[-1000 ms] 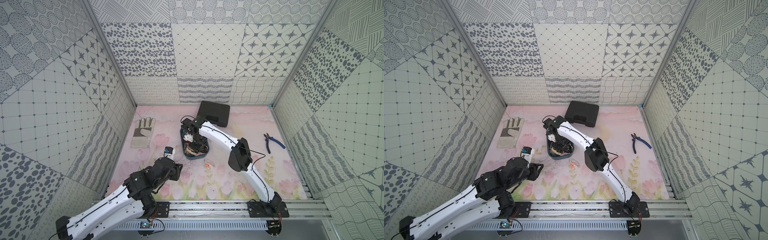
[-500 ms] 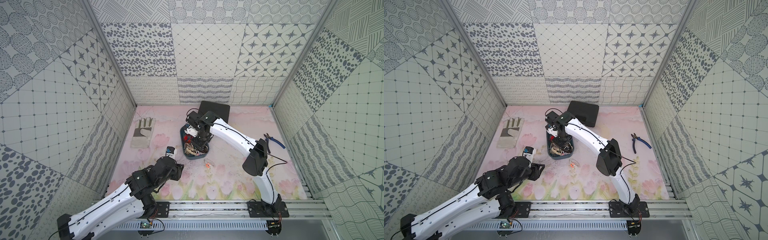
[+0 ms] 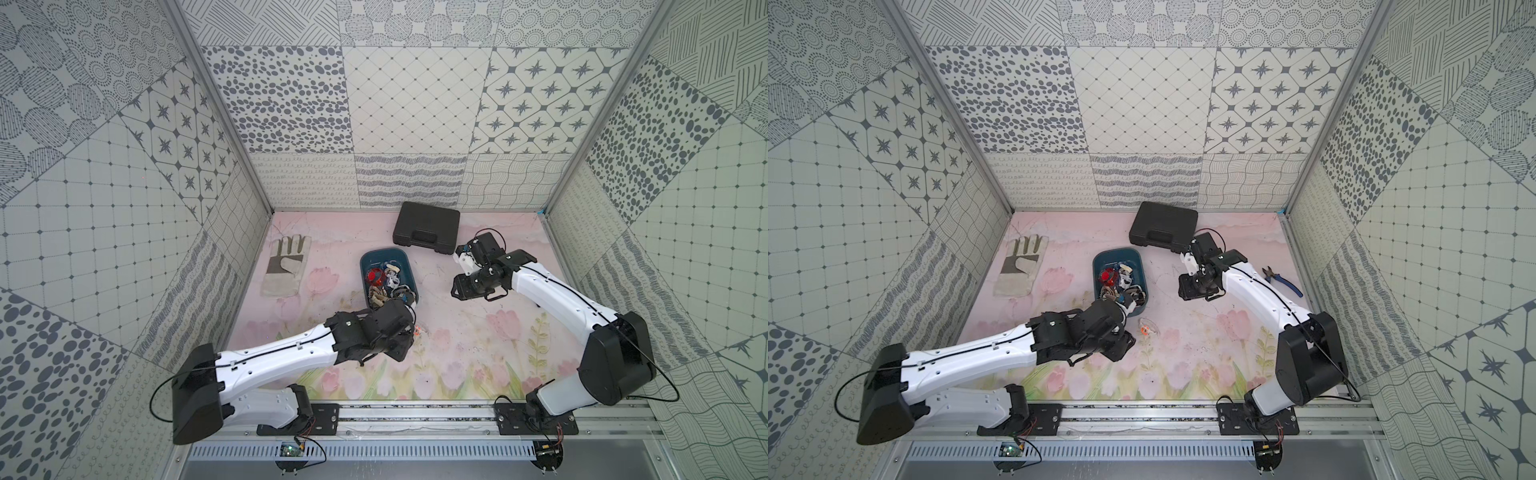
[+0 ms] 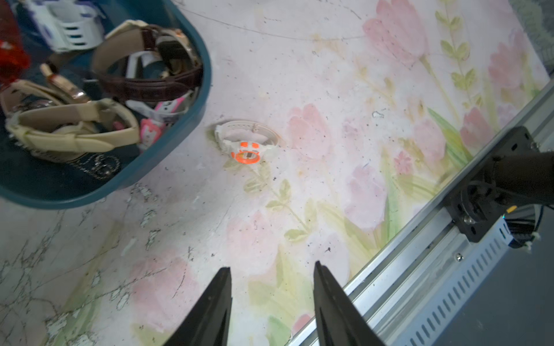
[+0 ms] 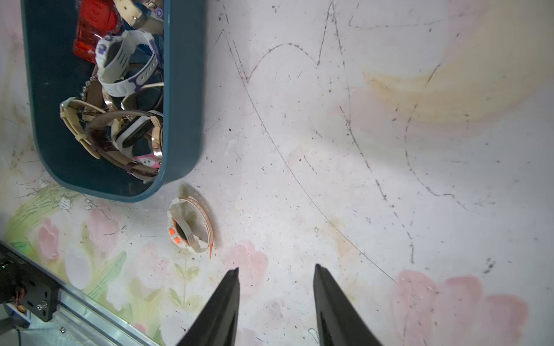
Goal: Put the watch into the storage box
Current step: Pick up the watch at the center of the board.
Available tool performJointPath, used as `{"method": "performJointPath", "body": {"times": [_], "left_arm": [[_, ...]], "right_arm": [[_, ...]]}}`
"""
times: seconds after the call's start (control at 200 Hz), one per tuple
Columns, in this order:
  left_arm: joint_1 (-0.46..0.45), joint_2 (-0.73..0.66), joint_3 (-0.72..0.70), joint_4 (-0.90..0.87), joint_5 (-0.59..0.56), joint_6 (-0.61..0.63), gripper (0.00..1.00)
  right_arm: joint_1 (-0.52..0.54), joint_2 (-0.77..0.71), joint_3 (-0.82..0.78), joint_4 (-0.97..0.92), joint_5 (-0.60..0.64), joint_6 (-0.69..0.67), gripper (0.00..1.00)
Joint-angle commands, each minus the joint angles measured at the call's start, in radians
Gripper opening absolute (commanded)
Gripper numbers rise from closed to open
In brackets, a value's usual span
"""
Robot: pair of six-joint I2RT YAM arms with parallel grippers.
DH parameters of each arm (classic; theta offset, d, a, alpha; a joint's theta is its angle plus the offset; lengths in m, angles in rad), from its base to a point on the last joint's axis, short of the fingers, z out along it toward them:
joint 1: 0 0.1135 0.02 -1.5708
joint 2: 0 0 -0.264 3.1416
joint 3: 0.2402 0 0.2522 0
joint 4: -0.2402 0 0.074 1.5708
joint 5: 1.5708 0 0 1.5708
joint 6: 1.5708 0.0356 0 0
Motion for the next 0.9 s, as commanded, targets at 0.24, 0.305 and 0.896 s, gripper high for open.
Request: {"method": "performJointPath", "body": {"times": [0.24,0.305,0.896], "left_arm": [[-0.016,0.478,0.322,-0.025,0.078,0.329,0.50],[0.001,0.532,0.373,-0.058,0.087,0.359,0.50],[0.101,0.738,0.487,-0.126,0.032,0.424,0.48]], "right_arm": [[-0.107,-0.094,-0.166,0.216,-0.117,0.081,0.45],[-0.108,-0.099,-0.171,0.214,-0.104,0.084,0.45],[-0.128,-0.123,-0.212,0.232,-0.070,0.091,0.45]]}}
